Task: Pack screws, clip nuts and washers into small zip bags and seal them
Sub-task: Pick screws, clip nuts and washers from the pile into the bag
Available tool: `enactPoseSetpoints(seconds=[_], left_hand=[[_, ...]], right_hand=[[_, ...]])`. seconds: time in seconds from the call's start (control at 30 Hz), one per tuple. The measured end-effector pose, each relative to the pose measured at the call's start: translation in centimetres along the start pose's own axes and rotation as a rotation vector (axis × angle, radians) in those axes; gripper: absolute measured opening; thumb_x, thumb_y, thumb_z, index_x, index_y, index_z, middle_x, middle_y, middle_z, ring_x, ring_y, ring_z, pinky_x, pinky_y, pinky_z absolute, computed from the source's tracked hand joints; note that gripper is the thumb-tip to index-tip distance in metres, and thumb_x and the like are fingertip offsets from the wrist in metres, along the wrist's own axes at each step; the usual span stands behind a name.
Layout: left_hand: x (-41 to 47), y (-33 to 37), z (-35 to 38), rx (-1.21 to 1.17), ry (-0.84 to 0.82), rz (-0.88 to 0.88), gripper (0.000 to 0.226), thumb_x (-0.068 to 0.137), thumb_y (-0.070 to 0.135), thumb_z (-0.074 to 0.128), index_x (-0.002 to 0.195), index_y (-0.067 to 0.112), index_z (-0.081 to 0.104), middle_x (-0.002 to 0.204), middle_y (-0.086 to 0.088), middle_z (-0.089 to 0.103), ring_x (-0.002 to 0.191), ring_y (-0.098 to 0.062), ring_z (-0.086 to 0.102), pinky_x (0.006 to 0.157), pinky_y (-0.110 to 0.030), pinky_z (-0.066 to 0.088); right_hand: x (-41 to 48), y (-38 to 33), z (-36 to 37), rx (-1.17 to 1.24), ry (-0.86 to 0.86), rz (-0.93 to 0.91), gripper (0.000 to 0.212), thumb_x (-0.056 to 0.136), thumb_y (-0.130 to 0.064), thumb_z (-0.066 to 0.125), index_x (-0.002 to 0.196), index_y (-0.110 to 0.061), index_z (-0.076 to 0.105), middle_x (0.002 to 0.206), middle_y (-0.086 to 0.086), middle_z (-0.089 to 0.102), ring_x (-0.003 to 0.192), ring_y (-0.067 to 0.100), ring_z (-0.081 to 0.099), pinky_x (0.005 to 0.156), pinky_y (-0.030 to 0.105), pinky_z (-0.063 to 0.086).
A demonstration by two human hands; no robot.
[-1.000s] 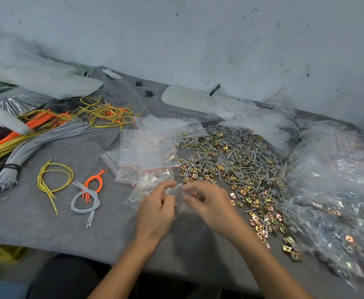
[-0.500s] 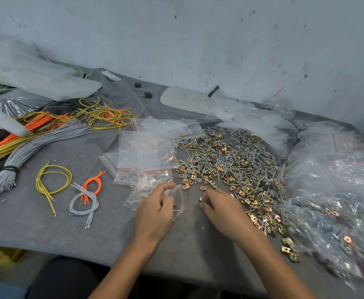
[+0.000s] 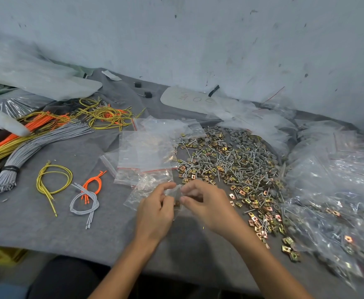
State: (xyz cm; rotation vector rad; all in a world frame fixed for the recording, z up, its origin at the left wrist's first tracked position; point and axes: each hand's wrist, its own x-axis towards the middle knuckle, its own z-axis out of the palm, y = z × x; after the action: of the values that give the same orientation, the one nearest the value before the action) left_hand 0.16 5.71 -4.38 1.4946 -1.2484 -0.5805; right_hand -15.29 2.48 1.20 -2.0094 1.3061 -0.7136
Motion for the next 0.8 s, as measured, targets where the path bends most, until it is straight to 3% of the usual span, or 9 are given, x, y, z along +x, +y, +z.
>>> enactPoseSetpoints(seconds=[0.1, 0.23, 0.3, 0.5, 0.7, 0.8], left_hand=[[0.0, 0.1, 0.0, 0.003, 0.003, 0.001, 0.040, 0.079, 0.032, 0.041, 0.109, 0.036, 0.067, 0.052, 0.016, 0.057, 0.049, -0.003, 0.050, 0.053, -0.030, 0.036], [0.0, 0.1, 0.0, 0.012, -0.006, 0.006, 0.039, 0.080, 0.028, 0.042, 0.108, 0.039, 0.066, 0.049, 0.016, 0.052, 0.046, -0.003, 0.046, 0.050, -0.026, 0.031], [0.0, 0.2, 0.0, 0.013, -0.008, 0.010, 0.038, 0.080, 0.028, 0.042, 0.107, 0.041, 0.065, 0.048, 0.015, 0.052, 0.046, -0.003, 0.046, 0.049, -0.022, 0.029], [-0.1, 0.2, 0.0, 0.012, -0.014, 0.001, 0.040, 0.080, 0.026, 0.043, 0.110, 0.034, 0.067, 0.047, 0.014, 0.049, 0.047, -0.005, 0.045, 0.051, -0.029, 0.033], [-0.2, 0.5, -0.1, 0.022, -0.019, -0.008, 0.040, 0.080, 0.028, 0.042, 0.111, 0.036, 0.067, 0.048, 0.013, 0.050, 0.048, -0.005, 0.048, 0.051, -0.029, 0.037], [-0.2, 0.6, -0.2, 0.024, -0.021, -0.005, 0.039, 0.081, 0.027, 0.043, 0.111, 0.036, 0.067, 0.049, 0.014, 0.051, 0.048, -0.004, 0.048, 0.051, -0.028, 0.035]], right_hand=[[0.7, 1.2, -1.1, -0.139, 0.054, 0.035, 0.008, 0.094, -0.021, 0.068, 0.097, -0.028, 0.071, 0.086, -0.015, 0.067, 0.080, 0.000, 0.061, 0.072, 0.014, 0.044], [1.1, 3.6, -2.0, -0.495, -0.051, 0.084, 0.014, 0.098, -0.024, 0.060, 0.109, -0.024, 0.068, 0.103, -0.005, 0.055, 0.100, 0.019, 0.058, 0.083, 0.030, 0.042], [1.1, 4.2, -1.9, -0.509, -0.070, 0.098, 0.015, 0.098, -0.026, 0.060, 0.112, -0.023, 0.066, 0.109, -0.003, 0.055, 0.104, 0.021, 0.057, 0.086, 0.032, 0.043], [1.6, 4.6, -1.6, -0.552, -0.045, 0.065, 0.016, 0.099, -0.028, 0.057, 0.111, -0.021, 0.065, 0.111, 0.000, 0.054, 0.106, 0.025, 0.057, 0.088, 0.035, 0.044], [2.0, 4.3, -1.6, -0.566, -0.081, 0.020, 0.016, 0.102, -0.028, 0.052, 0.111, -0.019, 0.062, 0.103, -0.004, 0.049, 0.104, 0.027, 0.056, 0.085, 0.038, 0.044], [1.4, 3.2, -1.6, -0.429, -0.018, 0.015, 0.007, 0.103, -0.025, 0.052, 0.104, -0.020, 0.057, 0.103, -0.005, 0.056, 0.098, 0.019, 0.056, 0.084, 0.037, 0.043]])
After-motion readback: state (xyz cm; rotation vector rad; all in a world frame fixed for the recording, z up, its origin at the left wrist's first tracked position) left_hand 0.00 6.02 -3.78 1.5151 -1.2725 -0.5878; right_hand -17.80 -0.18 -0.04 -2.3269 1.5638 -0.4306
